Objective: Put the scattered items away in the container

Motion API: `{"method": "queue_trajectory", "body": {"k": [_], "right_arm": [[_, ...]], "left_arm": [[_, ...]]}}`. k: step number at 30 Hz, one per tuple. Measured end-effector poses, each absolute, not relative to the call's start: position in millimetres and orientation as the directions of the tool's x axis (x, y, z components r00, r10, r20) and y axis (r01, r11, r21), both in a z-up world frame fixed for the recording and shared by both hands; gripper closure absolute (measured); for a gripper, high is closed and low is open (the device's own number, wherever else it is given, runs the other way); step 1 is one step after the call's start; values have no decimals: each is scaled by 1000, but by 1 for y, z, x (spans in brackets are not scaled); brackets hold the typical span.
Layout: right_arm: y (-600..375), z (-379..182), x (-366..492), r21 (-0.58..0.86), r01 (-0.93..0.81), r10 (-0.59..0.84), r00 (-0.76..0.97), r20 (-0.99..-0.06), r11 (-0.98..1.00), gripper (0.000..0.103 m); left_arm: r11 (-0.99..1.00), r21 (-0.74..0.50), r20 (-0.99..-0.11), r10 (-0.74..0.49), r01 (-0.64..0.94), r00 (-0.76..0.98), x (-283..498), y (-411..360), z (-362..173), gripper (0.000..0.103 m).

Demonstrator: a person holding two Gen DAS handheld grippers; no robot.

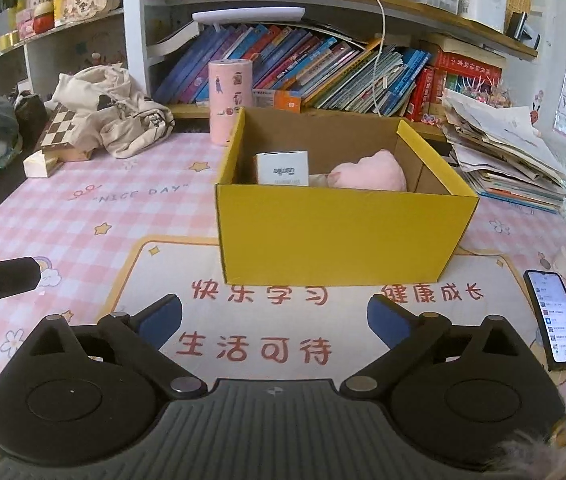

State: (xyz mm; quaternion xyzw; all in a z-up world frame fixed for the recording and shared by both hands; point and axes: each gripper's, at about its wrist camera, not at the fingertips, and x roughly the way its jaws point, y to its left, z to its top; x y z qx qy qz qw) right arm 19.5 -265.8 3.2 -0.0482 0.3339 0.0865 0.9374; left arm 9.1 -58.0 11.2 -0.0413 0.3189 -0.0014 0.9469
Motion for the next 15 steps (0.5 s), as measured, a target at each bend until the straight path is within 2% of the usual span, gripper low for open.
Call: {"method": "queue_trajectory", "body": {"k": [15], "right_arm": [[-244,2,12,-41,-209,135,758,-638,977,2]], "left_arm": [[998,-44,-626,13,-52,780,2,-39,7,3]]}}
